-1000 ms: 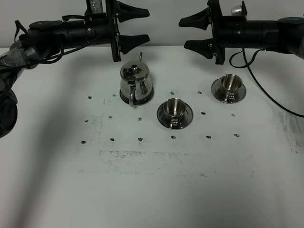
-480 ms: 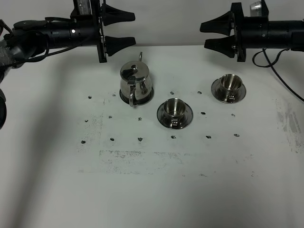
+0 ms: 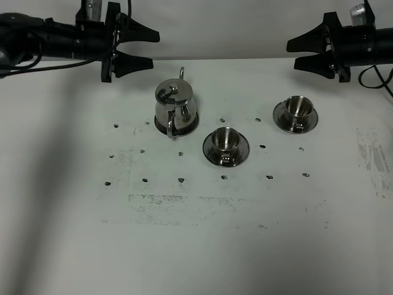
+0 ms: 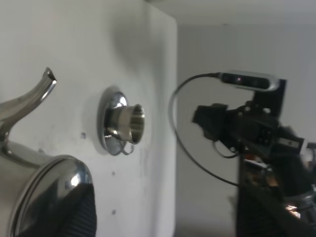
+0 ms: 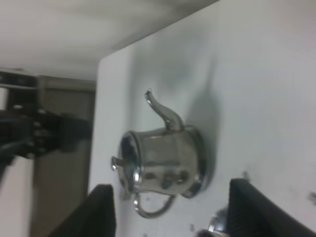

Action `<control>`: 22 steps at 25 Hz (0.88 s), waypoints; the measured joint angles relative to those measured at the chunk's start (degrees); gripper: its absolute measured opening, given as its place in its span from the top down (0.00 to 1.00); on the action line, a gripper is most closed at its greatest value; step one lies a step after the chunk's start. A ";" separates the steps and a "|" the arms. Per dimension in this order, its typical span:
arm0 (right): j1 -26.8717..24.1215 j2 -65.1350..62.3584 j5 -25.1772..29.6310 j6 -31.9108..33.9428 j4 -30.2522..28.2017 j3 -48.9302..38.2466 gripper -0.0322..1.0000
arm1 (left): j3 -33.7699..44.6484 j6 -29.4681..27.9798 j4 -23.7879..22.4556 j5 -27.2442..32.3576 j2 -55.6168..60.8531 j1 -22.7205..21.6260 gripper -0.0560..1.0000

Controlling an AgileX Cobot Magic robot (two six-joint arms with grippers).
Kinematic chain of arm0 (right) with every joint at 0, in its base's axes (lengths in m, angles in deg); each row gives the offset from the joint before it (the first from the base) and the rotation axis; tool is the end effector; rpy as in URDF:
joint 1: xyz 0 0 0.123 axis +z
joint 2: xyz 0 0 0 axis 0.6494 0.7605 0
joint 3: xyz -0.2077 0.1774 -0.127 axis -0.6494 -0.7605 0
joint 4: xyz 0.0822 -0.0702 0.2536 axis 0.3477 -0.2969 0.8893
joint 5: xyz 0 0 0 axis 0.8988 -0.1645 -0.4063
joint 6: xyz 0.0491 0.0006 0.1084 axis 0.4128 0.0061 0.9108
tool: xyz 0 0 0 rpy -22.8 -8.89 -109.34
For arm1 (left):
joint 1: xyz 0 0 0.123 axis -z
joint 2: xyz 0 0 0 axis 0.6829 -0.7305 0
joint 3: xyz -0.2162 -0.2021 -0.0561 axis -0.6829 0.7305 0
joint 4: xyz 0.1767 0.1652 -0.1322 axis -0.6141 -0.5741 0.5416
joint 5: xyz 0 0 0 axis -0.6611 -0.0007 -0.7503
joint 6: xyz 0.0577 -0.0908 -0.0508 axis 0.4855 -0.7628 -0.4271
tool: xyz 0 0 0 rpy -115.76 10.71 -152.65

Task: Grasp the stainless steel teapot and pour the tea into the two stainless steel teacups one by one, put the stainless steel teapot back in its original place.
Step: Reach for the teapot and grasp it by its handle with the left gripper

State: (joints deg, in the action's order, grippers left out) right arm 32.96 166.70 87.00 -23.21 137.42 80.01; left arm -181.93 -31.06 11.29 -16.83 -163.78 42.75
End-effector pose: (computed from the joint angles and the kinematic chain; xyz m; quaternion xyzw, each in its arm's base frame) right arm 0.5324 0.0379 0.1722 0.0362 0.8267 0.5305 0.1837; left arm 0.5759 -0.1030 0.1694 -0.0896 0.8120 -0.5627 0.1264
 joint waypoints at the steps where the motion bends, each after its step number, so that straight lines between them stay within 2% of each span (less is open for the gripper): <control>1: -0.54 -0.65 0.05 0.00 -1.14 0.00 0.47 | 0.00 -0.26 -1.09 0.00 0.80 -0.23 0.39; 9: -4.19 -8.99 0.16 1.91 -14.55 0.00 0.47 | -0.02 -1.89 -13.05 0.00 6.06 -0.39 0.39; 14: -5.43 -15.06 0.16 5.77 -26.53 0.00 0.47 | -0.06 -2.38 -19.12 0.00 7.88 -0.50 0.39; 17: -5.54 -18.91 0.30 10.14 -36.10 0.00 0.47 | -0.06 -2.38 -20.65 0.00 9.17 -0.58 0.39; 22: -5.48 -27.59 0.46 16.12 -47.14 0.00 0.47 | -0.06 -2.26 -21.47 0.00 10.71 -0.62 0.39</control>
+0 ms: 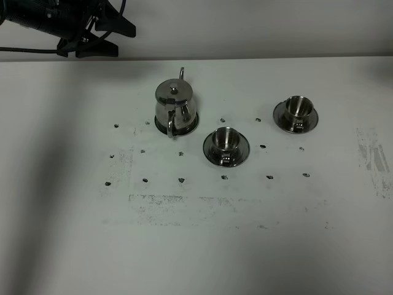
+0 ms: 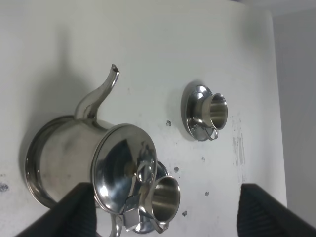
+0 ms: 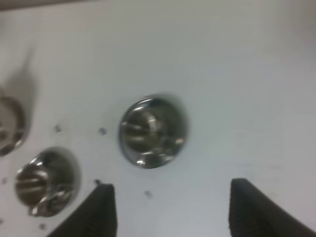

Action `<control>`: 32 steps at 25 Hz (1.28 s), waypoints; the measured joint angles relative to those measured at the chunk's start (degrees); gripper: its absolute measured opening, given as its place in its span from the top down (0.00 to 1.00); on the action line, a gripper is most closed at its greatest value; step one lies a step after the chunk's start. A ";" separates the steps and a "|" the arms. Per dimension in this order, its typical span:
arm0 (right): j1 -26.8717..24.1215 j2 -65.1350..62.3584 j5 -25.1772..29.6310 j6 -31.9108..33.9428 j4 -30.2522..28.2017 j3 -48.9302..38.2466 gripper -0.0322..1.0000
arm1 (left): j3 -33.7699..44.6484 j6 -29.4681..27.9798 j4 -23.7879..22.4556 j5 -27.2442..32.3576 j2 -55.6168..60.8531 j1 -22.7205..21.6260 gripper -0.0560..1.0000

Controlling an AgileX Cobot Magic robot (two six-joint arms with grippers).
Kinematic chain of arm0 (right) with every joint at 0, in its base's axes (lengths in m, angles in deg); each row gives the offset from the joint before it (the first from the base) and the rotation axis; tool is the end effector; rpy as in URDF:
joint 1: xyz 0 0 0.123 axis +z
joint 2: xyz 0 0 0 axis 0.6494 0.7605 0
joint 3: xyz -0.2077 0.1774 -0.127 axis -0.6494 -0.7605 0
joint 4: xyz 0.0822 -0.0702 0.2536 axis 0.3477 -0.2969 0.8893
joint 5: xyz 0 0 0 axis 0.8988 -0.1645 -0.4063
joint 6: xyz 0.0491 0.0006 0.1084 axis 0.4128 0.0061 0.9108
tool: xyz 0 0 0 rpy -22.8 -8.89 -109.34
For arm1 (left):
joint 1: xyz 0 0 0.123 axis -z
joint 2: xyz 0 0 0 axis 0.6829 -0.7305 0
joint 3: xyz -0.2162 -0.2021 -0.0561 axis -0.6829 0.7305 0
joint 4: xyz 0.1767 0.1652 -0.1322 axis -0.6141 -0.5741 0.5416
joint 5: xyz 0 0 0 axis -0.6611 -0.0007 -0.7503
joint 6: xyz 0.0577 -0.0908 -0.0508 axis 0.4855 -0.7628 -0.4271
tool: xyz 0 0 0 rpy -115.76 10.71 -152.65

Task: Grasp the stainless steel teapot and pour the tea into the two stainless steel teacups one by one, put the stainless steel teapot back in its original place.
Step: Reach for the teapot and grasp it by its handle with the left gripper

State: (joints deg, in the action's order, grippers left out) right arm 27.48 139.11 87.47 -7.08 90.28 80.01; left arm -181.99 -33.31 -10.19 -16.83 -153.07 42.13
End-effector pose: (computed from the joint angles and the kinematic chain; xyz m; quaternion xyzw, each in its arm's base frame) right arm 0.4443 -0.0497 0.3392 -0.0135 0.9503 0.1711 0.2596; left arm 0.5556 -0.0789 0.2391 -0.0109 0.8892 -0.4153 0.1914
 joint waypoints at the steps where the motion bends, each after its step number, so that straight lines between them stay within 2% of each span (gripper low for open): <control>1: 0.00 -2.38 0.07 1.17 -2.03 0.00 0.47 | 0.00 0.11 -0.14 0.00 0.09 0.00 0.39; 5: 0.00 -13.34 0.02 3.89 -7.49 -2.88 0.47 | 0.00 0.45 -2.69 0.00 1.20 0.00 0.39; 11: 0.00 -31.68 -0.63 4.51 -10.28 -17.17 0.47 | 0.00 1.09 -4.35 0.06 3.89 -0.07 0.39; 15: 0.00 -45.10 -4.82 6.85 -13.96 -28.62 0.47 | 0.00 1.34 -4.51 0.06 4.19 -0.07 0.39; 23: 1.79 -77.27 -16.89 9.23 -20.21 -53.86 0.47 | 0.00 1.43 -5.89 0.06 4.19 -0.07 0.39; 27: 2.41 -88.42 -17.40 10.16 -23.16 -63.51 0.47 | 0.00 1.43 -5.89 0.06 4.19 -0.07 0.39; 32: 2.41 -96.45 -17.02 10.73 -23.83 -69.31 0.47 | 0.00 1.46 -5.89 0.06 4.24 -0.07 0.39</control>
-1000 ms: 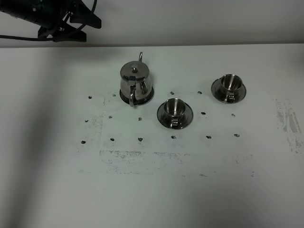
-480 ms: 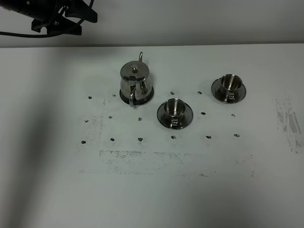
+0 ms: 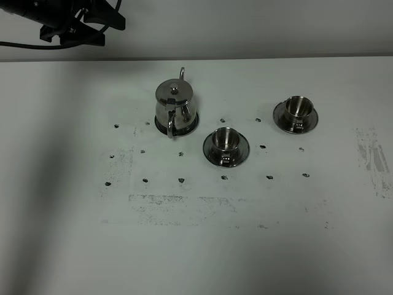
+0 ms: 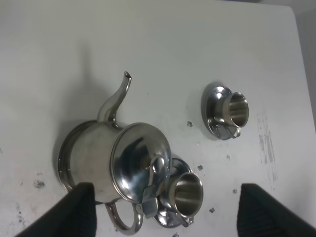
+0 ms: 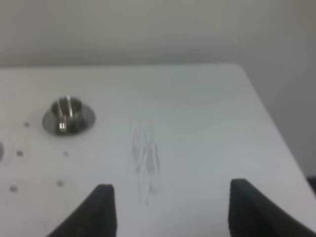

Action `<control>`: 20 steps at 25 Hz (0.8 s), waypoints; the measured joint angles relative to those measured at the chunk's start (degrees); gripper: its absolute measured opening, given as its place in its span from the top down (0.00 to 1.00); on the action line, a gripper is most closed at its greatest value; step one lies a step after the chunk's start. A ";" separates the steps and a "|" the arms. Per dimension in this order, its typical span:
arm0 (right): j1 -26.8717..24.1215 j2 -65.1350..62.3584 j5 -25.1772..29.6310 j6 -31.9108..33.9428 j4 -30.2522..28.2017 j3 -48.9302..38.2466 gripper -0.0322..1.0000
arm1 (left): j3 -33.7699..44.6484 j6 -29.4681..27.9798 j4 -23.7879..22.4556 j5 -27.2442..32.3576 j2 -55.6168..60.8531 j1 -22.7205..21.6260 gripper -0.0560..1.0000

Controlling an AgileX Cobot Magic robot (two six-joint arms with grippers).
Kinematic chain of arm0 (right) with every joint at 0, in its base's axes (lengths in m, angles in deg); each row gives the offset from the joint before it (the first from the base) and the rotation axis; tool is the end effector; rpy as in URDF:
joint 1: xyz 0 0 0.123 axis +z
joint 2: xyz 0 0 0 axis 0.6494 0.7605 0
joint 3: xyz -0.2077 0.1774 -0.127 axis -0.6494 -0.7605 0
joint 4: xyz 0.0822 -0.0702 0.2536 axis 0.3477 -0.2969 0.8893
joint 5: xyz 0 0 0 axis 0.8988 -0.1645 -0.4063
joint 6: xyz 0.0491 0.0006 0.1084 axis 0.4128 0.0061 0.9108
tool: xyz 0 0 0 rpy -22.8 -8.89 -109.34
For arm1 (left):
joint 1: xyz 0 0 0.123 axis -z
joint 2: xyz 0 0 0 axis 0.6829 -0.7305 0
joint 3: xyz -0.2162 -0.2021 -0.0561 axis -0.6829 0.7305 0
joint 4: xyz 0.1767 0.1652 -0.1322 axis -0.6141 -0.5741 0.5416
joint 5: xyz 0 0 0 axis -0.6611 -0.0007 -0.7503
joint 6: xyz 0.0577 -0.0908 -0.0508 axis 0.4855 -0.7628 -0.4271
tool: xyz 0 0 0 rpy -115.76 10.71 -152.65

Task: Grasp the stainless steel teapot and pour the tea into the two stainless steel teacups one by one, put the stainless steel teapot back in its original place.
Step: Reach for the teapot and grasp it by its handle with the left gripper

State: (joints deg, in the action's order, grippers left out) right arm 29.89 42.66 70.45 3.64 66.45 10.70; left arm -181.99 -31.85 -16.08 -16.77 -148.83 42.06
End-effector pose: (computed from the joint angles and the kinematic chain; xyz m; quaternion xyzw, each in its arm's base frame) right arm 0.0497 -0.0030 0.3286 0.0200 0.8271 -0.0590 0.5586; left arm 0.5454 -0.0712 0.2710 0.0266 0.9019 -0.3661 0.2275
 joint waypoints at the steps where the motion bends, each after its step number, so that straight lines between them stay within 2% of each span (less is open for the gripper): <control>1: 0.15 -0.74 0.50 0.00 -0.08 -0.97 0.47 | 0.00 0.00 0.00 0.00 0.00 0.00 0.39; 7: 1.19 -3.92 2.63 0.68 -0.15 -6.20 0.48 | 0.00 0.00 0.00 0.00 0.00 0.00 0.39; 20: 1.19 -7.52 8.44 0.80 -0.21 -7.11 0.48 | 0.00 0.00 0.00 0.00 0.00 0.00 0.39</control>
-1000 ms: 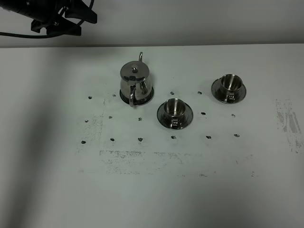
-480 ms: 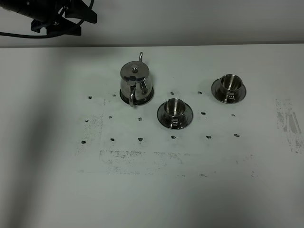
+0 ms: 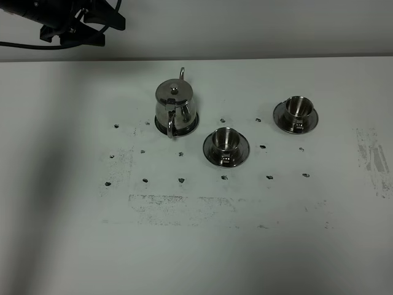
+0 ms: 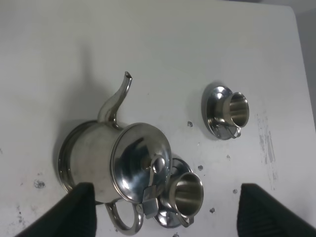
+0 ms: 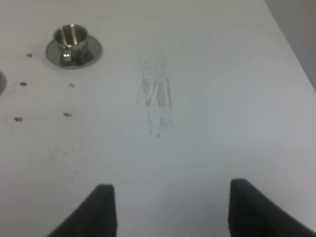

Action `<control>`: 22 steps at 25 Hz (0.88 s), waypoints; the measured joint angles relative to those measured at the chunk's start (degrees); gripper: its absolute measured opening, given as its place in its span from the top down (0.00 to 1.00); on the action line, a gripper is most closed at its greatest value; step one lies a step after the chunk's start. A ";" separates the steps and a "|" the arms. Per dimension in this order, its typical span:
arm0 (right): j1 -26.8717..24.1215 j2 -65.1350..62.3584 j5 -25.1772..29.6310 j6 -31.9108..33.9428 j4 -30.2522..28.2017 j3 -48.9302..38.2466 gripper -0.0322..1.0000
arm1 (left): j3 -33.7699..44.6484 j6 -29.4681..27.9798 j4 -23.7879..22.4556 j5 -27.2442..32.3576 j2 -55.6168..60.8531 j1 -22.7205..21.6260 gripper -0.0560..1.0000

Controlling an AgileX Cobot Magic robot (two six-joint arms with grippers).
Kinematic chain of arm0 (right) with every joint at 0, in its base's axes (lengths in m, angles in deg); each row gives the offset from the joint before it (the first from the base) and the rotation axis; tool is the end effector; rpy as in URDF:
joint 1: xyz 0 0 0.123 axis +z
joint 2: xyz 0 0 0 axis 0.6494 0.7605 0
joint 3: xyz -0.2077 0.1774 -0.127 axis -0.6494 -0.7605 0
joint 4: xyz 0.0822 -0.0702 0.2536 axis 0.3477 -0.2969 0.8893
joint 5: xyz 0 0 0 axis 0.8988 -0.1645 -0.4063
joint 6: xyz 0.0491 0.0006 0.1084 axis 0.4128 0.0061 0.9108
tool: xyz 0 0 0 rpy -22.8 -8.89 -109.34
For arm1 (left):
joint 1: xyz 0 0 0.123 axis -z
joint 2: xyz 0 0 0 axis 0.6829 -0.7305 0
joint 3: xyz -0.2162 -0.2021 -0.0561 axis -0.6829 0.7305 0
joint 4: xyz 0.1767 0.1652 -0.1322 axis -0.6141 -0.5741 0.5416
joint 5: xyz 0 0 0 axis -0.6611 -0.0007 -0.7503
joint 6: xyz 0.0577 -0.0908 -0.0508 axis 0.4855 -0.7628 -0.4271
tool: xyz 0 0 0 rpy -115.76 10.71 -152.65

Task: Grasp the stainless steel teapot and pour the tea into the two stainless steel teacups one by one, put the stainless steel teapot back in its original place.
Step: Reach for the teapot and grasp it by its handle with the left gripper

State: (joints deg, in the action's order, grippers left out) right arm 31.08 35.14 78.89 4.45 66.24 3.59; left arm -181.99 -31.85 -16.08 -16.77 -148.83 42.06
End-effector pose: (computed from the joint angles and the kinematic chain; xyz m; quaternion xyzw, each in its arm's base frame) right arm 0.0321 0.0012 0.2769 0.0154 0.8645 -0.0423 0.5006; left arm 0.5454 -0.0712 0.2710 0.0266 0.9019 -0.3661 0.2275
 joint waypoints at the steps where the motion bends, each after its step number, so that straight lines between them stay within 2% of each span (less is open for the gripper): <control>1: 0.00 -0.08 0.32 0.00 0.00 0.00 0.48 | 0.00 0.00 0.00 0.00 0.00 0.00 0.39; 22: 0.01 -0.36 1.71 0.00 -0.01 -0.02 0.48 | 0.00 0.00 0.00 0.00 0.00 0.00 0.39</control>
State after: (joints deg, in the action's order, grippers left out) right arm 31.09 34.78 80.60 4.45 66.23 3.57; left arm -181.99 -31.85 -16.08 -16.77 -148.83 42.06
